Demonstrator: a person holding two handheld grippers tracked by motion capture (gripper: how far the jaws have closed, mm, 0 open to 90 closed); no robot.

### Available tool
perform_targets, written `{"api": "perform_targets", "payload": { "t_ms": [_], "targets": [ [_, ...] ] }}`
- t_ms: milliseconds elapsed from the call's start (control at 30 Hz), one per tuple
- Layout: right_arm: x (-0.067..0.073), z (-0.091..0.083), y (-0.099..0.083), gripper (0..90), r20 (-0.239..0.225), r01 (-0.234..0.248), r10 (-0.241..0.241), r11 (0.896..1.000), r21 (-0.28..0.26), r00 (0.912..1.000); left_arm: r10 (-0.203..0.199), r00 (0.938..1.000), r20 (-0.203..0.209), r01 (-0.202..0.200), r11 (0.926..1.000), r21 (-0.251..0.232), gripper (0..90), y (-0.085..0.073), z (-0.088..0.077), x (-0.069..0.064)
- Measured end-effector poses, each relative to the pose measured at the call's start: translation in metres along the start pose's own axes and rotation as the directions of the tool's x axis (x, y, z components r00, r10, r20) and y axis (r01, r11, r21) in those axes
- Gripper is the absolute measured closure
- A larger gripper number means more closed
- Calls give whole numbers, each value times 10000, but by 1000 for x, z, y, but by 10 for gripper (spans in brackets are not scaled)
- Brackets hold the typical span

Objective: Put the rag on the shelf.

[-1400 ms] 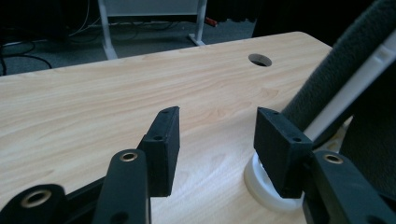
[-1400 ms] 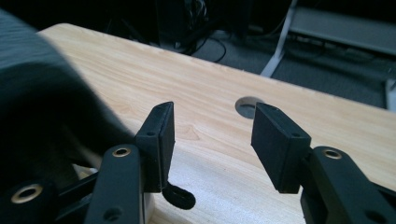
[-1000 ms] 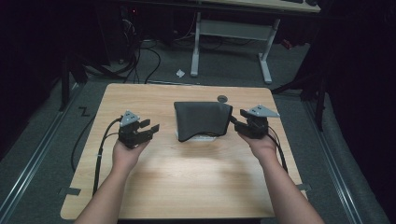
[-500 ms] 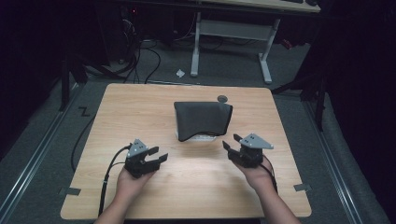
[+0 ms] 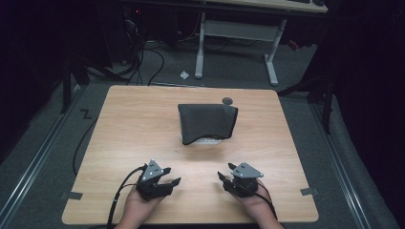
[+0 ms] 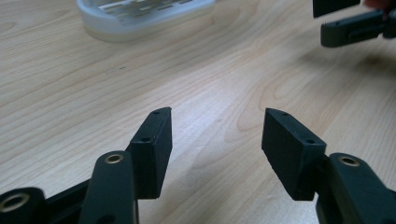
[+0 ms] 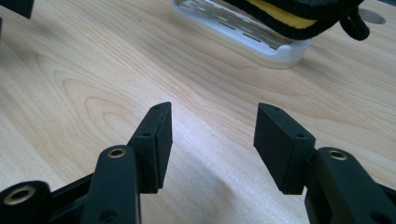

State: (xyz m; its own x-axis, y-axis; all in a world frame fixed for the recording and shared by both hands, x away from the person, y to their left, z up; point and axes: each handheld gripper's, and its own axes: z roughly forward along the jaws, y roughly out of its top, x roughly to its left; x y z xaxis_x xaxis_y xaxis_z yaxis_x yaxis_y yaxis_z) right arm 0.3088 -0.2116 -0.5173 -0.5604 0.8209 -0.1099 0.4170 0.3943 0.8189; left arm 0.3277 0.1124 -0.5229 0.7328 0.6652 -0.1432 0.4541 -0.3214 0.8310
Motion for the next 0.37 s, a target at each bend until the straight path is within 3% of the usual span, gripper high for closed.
{"api": "perform_targets", "payload": {
  "t_ms": [167,367],
  "targets": [
    [-4,2,-3,473,-41,-50,50,9999,133,10000,-530,9986,-79,530,9986,52,432,-6,-2,10],
    [-6,2,-3,472,-71,-16,17,10000,97,10000,-425,9991,-74,425,9991,5,431,-5,-2,7]
  ]
}}
